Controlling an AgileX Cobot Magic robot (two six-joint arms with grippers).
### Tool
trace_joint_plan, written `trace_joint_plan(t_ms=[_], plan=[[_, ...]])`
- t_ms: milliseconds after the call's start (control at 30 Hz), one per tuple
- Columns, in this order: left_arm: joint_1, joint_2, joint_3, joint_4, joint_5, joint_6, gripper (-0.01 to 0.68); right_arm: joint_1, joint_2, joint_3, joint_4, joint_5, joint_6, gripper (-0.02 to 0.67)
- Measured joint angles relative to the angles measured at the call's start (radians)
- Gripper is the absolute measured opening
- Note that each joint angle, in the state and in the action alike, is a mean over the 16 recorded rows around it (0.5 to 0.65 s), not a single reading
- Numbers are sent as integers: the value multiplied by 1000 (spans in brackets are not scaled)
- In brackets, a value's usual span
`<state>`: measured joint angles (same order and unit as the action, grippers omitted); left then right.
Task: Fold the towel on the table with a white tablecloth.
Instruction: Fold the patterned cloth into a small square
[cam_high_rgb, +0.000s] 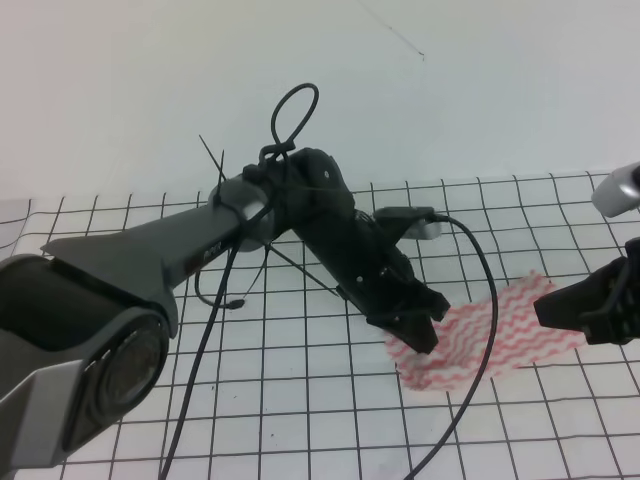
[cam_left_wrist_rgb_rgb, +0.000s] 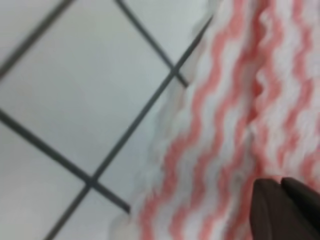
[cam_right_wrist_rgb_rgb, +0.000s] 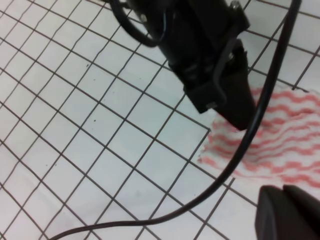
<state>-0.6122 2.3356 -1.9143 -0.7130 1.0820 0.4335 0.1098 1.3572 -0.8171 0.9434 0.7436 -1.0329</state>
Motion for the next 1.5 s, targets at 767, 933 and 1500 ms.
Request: trace_joint_plan(t_ms=[767,933,1500], plan=[[0,16,-49,-6,53,-6,260,0,0,0,0,3,0,9],[0,25,-49,-29,53,-1,299,0,0,0,1,3,0,9],[0,34,-49,-63,53,16,292,0,0,0,2,3,0,9]])
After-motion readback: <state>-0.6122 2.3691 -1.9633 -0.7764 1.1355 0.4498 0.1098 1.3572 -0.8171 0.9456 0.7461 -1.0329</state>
